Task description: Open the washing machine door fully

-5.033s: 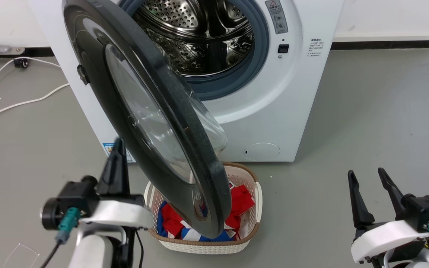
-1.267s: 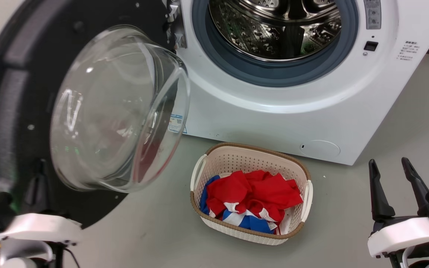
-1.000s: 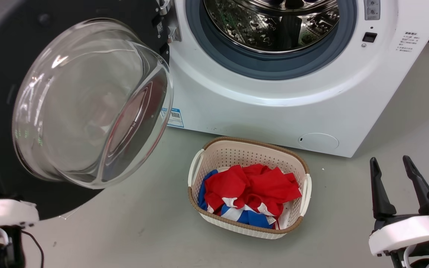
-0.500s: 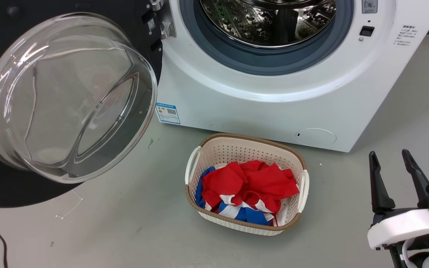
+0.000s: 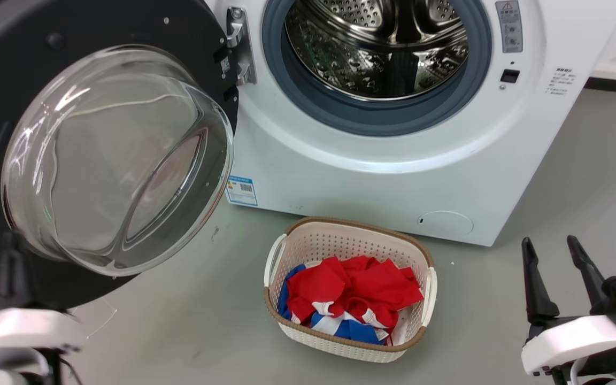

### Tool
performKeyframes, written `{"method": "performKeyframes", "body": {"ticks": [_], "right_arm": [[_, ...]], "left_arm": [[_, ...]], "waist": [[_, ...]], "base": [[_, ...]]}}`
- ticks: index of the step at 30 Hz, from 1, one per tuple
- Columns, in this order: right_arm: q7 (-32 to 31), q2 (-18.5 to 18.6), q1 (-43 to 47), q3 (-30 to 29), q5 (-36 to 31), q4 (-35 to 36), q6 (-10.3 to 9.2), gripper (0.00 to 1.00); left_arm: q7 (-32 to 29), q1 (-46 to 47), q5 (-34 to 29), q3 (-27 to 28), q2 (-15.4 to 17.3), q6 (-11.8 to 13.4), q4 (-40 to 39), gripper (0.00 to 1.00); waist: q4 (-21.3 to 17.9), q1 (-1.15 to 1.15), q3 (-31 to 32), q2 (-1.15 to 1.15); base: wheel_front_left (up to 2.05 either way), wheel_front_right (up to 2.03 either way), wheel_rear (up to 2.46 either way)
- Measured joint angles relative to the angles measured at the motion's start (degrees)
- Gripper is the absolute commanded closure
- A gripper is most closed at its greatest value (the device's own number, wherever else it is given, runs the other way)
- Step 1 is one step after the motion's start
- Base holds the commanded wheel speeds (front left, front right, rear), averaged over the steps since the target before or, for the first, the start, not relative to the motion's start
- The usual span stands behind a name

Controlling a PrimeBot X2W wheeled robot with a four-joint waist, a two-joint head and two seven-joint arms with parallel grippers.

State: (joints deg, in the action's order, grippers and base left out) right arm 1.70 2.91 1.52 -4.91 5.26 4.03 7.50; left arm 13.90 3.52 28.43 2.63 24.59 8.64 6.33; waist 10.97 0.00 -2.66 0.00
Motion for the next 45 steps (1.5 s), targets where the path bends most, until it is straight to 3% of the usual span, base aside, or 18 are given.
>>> {"method": "performKeyframes", "body": {"ticks": [5, 6, 9, 21, 22, 26, 28, 29, 45], "right_arm": [[-0.6, 0.0, 0.6, 0.9, 0.4, -0.5, 0.00, 0.00], [-0.8, 0.0, 0.8, 1.5, 0.4, -0.6, 0.00, 0.00], [-0.8, 0.0, 0.8, 1.9, 0.3, -0.8, 0.00, 0.00], [-0.6, 0.0, 0.8, 2.8, -0.1, -2.1, 0.00, 0.00], [-0.6, 0.0, 0.8, 2.9, -0.1, -2.2, 0.00, 0.00], [-0.5, 0.0, 0.7, 3.5, -0.2, -2.4, 0.00, 0.00], [-0.4, 0.0, 0.6, 3.7, -0.2, -2.5, 0.00, 0.00], [-0.2, 0.0, 0.5, 3.8, -0.2, -2.6, 0.00, 0.00], [0.9, 0.0, -0.5, 5.4, 0.3, -4.1, 0.00, 0.00]], "left_arm": [[-1.5, -3.2, -0.1, -4.2, -3.0, -0.1, -4.2, 1.00], [-2.7, -3.3, -1.6, -7.7, -3.7, -0.9, -6.1, 1.00], [-3.1, -3.3, -3.0, -11.1, -4.9, -1.7, -7.1, 1.00], [-1.3, -1.4, -6.7, -19.3, -9.5, -3.3, -0.8, 0.98], [-1.0, -1.0, -6.9, -19.4, -9.8, -3.3, -0.2, 0.89], [-0.1, -0.5, -7.4, -19.4, -10.7, -2.9, 2.6, 0.22], [0.2, 0.0, -7.7, -19.3, -10.7, -2.9, 3.7, 0.04], [0.3, 0.2, -7.7, -19.1, -10.7, -2.8, 4.2, 0.00], [1.0, 1.3, -8.1, -16.6, -12.2, -2.4, 6.0, 0.00]], "waist": [[-1.1, 0.00, 1.2, 0.00], [-2.0, 0.00, 1.6, 0.00], [-2.9, 0.00, 2.1, 0.00], [-7.9, 0.00, 3.0, 0.00], [-8.4, 0.00, 3.1, 0.00], [-10.2, 0.00, 3.0, 0.00], [-11.0, 0.00, 3.0, 0.00], [-11.4, 0.00, 2.9, 0.00], [-13.2, 0.00, 1.8, 0.00]], "base": [[0.00, 0.00, 0.00], [0.00, 0.00, 0.00], [0.00, 0.00, 0.00], [0.00, 0.00, 0.00], [0.00, 0.00, 0.00], [0.00, 0.00, 0.00], [0.00, 0.00, 0.00], [0.00, 0.00, 0.00], [0.00, 0.00, 0.00]]}}
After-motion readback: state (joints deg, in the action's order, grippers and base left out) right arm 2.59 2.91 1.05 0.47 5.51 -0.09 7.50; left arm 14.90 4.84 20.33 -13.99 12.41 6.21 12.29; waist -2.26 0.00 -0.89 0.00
